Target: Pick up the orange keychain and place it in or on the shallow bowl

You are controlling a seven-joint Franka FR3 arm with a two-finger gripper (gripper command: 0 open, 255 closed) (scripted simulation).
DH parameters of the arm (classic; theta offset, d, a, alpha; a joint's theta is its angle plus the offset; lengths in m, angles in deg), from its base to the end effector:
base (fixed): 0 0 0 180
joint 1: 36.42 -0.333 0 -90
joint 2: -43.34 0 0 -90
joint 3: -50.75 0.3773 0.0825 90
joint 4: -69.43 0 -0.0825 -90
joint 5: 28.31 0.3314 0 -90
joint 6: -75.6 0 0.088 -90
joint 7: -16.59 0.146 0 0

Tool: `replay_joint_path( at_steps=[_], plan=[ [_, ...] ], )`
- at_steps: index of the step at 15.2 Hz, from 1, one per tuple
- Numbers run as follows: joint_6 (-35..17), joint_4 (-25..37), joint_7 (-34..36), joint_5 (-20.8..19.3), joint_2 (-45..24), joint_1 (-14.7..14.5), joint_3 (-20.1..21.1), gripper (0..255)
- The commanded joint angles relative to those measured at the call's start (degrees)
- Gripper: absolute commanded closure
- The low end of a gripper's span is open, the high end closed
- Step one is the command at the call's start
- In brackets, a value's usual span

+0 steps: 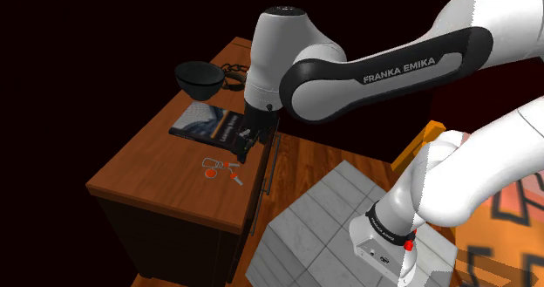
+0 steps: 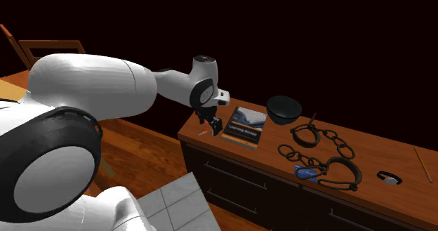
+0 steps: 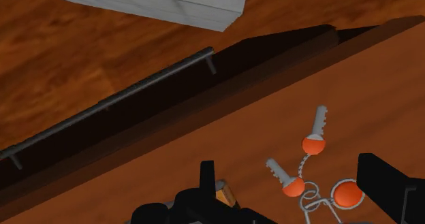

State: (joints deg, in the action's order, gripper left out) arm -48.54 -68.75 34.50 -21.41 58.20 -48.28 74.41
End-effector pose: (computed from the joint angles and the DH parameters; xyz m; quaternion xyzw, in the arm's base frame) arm 0.3150 0.2445 0.4516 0.9936 0.1132 -0.0006 0.0023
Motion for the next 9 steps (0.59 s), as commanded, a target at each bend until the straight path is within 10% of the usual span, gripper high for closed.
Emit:
replay_joint_path(
  at_steps=[1,9],
  plan=[
    [-2.5,0.71,1.35,-0.42,-2.98,-0.76,1.69,0],
    [-9.27,0.4,4.14,-3.04,-9.6,-1.26,3.82,0]
  ],
)
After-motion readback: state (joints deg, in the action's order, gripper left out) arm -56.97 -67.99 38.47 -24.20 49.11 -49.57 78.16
